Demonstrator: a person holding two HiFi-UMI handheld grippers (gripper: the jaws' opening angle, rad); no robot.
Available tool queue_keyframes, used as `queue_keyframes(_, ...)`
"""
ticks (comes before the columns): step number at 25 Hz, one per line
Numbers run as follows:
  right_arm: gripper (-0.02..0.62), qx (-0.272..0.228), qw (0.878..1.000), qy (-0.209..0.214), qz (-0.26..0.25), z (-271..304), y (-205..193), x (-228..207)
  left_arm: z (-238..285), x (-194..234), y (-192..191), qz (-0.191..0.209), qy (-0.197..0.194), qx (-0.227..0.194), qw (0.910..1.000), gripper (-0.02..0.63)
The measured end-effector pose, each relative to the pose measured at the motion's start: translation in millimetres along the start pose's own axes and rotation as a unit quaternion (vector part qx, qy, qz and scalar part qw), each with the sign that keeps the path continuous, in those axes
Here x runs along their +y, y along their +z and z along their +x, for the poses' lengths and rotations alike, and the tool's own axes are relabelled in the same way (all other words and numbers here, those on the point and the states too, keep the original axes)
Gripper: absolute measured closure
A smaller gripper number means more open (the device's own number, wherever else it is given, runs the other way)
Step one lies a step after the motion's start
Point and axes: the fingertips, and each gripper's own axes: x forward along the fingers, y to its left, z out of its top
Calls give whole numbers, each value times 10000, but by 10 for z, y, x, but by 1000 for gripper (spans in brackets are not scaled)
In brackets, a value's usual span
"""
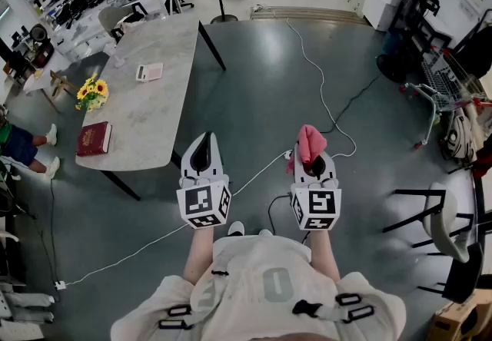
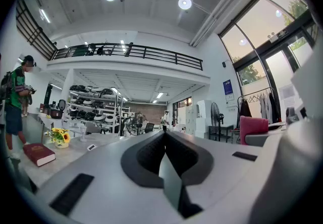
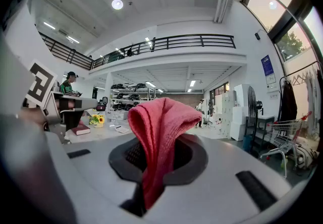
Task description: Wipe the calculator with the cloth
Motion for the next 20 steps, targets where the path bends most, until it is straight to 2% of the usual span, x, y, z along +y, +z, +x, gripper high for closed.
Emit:
queue_keyframes(9, 540, 28, 10000, -25, 25, -54, -42, -266, 79, -238, -16, -25, -39, 30, 10000, 586)
queue_keyframes(16, 541, 20, 9994, 298, 180, -88, -131, -262, 47, -262, -84, -163, 115, 50, 9998, 586)
queue_keyframes(20, 541, 1, 9994, 345, 12, -17, -140, -309, 152, -217, -84, -207, 181, 15, 9996, 586)
